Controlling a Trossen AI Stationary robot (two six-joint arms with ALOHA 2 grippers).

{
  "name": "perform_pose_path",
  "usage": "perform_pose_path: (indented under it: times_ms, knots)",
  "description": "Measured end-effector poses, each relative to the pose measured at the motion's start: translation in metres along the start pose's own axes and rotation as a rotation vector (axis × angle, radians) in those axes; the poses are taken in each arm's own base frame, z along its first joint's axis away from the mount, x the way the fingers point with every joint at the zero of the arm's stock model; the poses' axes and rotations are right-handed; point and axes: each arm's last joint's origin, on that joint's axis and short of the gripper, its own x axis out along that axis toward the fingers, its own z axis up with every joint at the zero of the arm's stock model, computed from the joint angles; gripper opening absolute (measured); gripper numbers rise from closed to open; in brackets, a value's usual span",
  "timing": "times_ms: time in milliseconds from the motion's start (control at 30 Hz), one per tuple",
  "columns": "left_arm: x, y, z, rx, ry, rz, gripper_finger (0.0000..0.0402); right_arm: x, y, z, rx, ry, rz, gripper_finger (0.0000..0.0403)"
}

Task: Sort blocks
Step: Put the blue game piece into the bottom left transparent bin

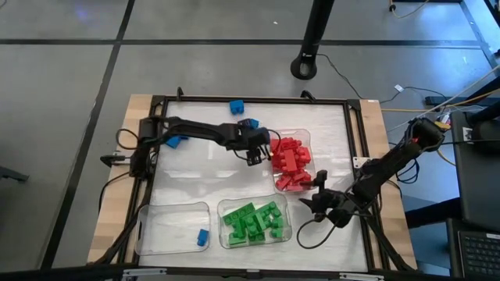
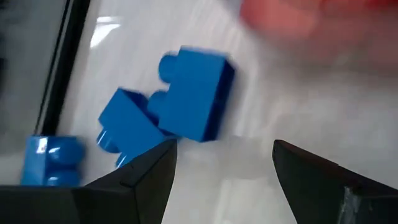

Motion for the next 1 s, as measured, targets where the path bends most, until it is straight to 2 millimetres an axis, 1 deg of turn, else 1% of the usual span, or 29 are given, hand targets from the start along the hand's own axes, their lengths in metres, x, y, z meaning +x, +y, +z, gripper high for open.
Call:
perform_pose_path:
  times_ms: [133, 233, 333, 533, 700, 867, 1000]
  knots:
    - [0.025, -0.008, -0.004, 0.071, 0.031, 0.111, 0.0255, 0.002, 0.000, -0.010, 0.007, 0.015, -0.007, 0.0282]
    - [0.035, -0.011, -0.004, 0.117, 0.024, 0.178, 0.0255, 0.003, -0.001, -0.015, 0.006, 0.012, -0.028, 0.0282]
    - [0.037, -0.012, -0.002, 0.143, 0.009, 0.228, 0.0255, 0.003, -0.001, -0.016, -0.011, 0.020, -0.034, 0.0282]
    - [0.038, -0.010, 0.004, 0.142, -0.042, 0.242, 0.0255, 0.003, -0.002, -0.019, -0.054, 0.035, -0.046, 0.0282]
    - [0.052, -0.002, -0.001, 0.134, 0.000, 0.251, 0.0255, 0.003, -0.002, -0.021, -0.062, 0.048, -0.053, 0.0282]
    - [0.058, 0.003, -0.001, 0.138, -0.004, 0.262, 0.0254, 0.003, -0.002, -0.021, -0.061, 0.048, -0.055, 0.0282]
    - [0.060, 0.006, -0.002, 0.137, 0.011, 0.263, 0.0235, 0.003, -0.002, -0.021, -0.060, 0.047, -0.055, 0.0282]
